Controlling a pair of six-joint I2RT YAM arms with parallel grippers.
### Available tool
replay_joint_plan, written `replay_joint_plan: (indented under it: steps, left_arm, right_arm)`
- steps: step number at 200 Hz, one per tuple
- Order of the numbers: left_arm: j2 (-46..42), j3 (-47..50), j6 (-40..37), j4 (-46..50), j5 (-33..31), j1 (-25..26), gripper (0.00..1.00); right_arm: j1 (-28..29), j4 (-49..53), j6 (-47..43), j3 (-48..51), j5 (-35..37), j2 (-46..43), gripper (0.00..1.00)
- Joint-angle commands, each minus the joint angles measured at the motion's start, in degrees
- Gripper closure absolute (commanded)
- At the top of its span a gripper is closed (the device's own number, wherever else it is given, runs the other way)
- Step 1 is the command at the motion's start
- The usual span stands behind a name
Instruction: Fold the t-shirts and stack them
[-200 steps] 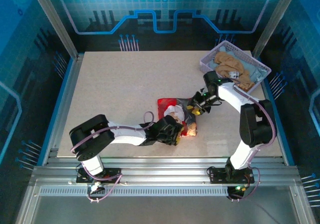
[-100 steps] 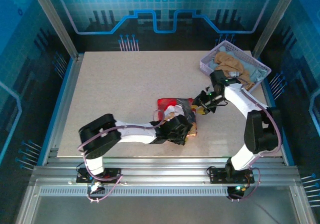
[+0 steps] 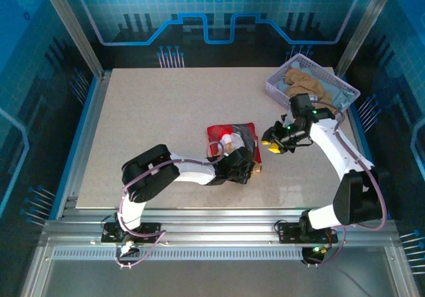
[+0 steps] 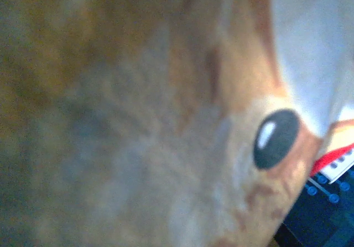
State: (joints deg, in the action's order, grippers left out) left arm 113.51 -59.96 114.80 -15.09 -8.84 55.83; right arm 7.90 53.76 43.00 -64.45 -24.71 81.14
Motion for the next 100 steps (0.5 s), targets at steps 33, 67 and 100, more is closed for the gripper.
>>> replay_joint_plan:
  steps: [33,67,100]
  left_arm:
    - [-5.9,10.4,12.1,4.0,-1.8,-14.8,0.91]
    - [-6.6,12.4,-5.3,1.4,9.1,-29.9,0.92]
    - [-5.1,9.3,-25.2,8.0,22.1,-44.4,0.92]
  right_arm:
    - [-1.0,3.6,-1.3,0.5,1.2,-3.3,0.64]
    - [-1.1,3.6,-0.8,-0.9,1.7,-3.2,0.64]
    - [-1.1,3.2,-0.6,-1.8,2.0,-2.4,0.64]
